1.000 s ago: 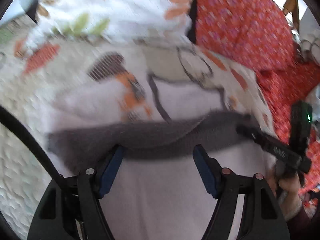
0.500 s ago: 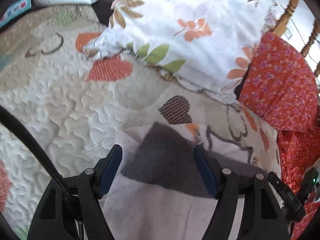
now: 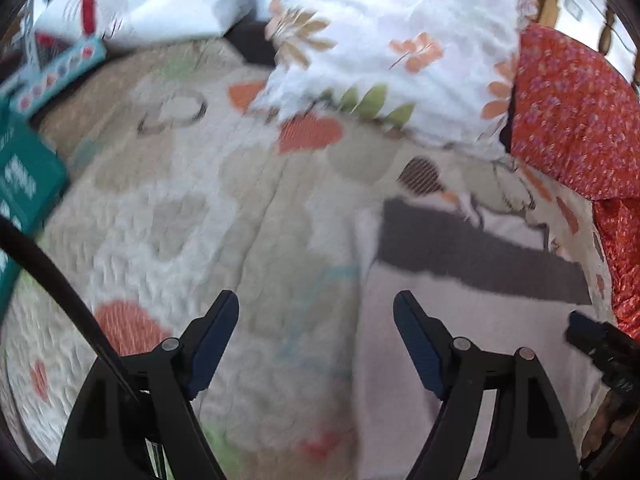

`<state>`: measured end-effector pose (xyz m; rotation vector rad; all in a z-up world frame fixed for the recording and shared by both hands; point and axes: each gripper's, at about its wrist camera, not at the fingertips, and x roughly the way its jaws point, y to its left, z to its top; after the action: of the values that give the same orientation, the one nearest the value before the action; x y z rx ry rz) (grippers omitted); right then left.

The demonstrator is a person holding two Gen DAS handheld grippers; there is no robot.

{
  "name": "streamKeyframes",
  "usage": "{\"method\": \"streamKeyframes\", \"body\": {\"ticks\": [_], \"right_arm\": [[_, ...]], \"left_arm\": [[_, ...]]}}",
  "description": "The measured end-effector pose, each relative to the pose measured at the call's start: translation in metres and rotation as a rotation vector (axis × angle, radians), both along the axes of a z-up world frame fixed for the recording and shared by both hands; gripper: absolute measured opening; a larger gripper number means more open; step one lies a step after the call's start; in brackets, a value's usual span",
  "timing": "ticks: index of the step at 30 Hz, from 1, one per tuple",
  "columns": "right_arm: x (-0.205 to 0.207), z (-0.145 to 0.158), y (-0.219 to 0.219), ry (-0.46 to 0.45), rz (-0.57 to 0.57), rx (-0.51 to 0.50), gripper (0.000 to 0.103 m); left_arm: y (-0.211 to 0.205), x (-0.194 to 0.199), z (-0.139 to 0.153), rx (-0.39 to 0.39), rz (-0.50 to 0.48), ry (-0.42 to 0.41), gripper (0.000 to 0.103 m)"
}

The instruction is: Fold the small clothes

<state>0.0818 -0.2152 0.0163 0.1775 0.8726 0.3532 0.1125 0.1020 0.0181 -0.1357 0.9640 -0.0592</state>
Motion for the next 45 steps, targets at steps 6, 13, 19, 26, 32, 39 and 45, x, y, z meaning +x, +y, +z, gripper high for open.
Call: {"method": "streamKeyframes", "body": {"ticks": [6, 13, 19, 26, 32, 39, 45], "right_arm": [[-0.062, 0.045, -0.012, -0.292, -0.226, -0.317, 0.085], [-0.087, 0.038, -0.045, -0.251, -0.267, -0.296, 0.094], [-0.092, 0.037, -0.073, -0.271, -0.372, -0.210, 0.085], [-0.072, 0.008, -0.096, -0.077, -0.298, 0.075, 0.085], [-0.076, 0.008, -0.070, -0.098, -0.186, 0.094, 0.085], [-0.076, -0.001, -0.039, -0.071, -0.112, -0.006, 0.084], [-0.081, -0.004, -0.029, -0.069, -0.081, -0.044, 0.084]], "left_arm": [[0.004, -0.006, -0.051, -0.275, -0.060, 0.233, 0.079], [-0.044, -0.035, -0.052, -0.034, -0.264, 0.221, 0.013], [-0.030, -0.038, -0.028, 0.176, -0.134, 0.099, 0.005], [0.000, -0.033, -0.006, 0.135, -0.033, 0.008, 0.011], [-0.005, -0.042, 0.018, 0.214, 0.063, -0.182, 0.062], [-0.027, -0.043, 0.024, 0.337, 0.039, -0.240, 0.084], [-0.041, -0.037, 0.005, 0.293, -0.022, -0.116, 0.084]]}}
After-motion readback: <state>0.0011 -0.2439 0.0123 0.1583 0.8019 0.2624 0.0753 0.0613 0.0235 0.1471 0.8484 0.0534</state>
